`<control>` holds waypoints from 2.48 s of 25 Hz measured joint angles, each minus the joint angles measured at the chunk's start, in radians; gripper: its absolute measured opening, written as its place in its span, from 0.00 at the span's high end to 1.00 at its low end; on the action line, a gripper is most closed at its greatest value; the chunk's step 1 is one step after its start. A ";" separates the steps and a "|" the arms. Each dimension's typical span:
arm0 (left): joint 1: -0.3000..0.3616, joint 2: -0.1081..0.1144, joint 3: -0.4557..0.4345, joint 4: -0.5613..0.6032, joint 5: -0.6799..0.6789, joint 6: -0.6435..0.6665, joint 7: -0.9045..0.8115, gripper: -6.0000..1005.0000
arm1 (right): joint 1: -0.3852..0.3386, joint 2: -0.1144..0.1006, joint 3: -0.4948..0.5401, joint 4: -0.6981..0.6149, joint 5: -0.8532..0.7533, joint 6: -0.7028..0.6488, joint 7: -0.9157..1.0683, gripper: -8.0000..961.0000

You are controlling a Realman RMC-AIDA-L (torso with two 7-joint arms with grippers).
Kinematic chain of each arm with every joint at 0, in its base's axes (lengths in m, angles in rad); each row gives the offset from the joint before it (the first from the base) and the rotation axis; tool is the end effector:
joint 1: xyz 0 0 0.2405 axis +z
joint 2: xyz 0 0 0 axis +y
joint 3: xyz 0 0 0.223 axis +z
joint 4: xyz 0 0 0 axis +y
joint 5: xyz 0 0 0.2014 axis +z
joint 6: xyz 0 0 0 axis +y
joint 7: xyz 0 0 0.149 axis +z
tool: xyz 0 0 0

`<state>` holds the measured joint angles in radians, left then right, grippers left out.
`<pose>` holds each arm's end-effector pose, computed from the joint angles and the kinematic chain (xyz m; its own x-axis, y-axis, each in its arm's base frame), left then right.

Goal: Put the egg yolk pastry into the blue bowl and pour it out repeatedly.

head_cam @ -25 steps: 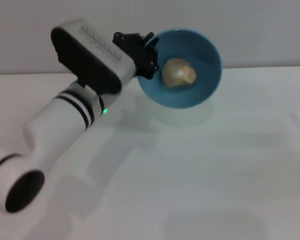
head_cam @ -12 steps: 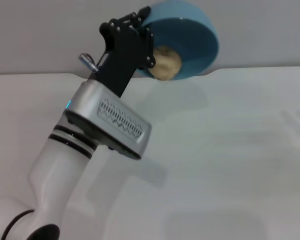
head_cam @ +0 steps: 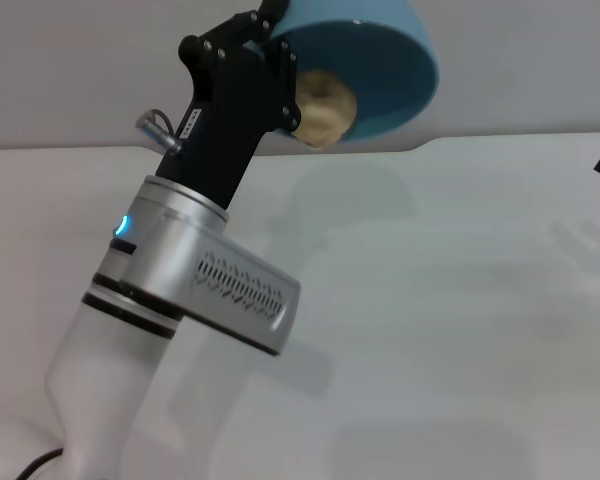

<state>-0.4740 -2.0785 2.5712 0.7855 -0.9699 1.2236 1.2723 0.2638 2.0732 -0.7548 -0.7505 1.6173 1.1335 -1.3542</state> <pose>-0.1080 0.3069 -0.0451 0.7930 -0.5961 -0.1260 -0.1138 0.0583 -0.9918 0.3098 0.3167 0.0792 0.2359 -0.4318 -0.8706 -0.9566 -0.2610 -0.1297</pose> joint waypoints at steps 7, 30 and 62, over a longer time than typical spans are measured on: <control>0.000 0.000 0.044 -0.004 -0.001 0.109 0.008 0.97 | 0.002 0.001 -0.004 0.001 0.000 0.004 0.000 0.39; -0.050 0.000 0.126 -0.003 0.050 0.143 0.274 0.97 | 0.023 -0.002 0.000 0.022 -0.001 -0.004 -0.001 0.41; -0.032 0.075 -0.625 0.169 -1.424 -1.125 0.434 0.98 | 0.371 -0.006 -0.468 0.015 -0.463 -0.116 0.214 0.44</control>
<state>-0.5064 -2.0034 1.9460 0.9546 -2.3939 0.0989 1.7063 0.6351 2.0676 -1.2225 -0.7356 1.1539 1.0174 -1.1406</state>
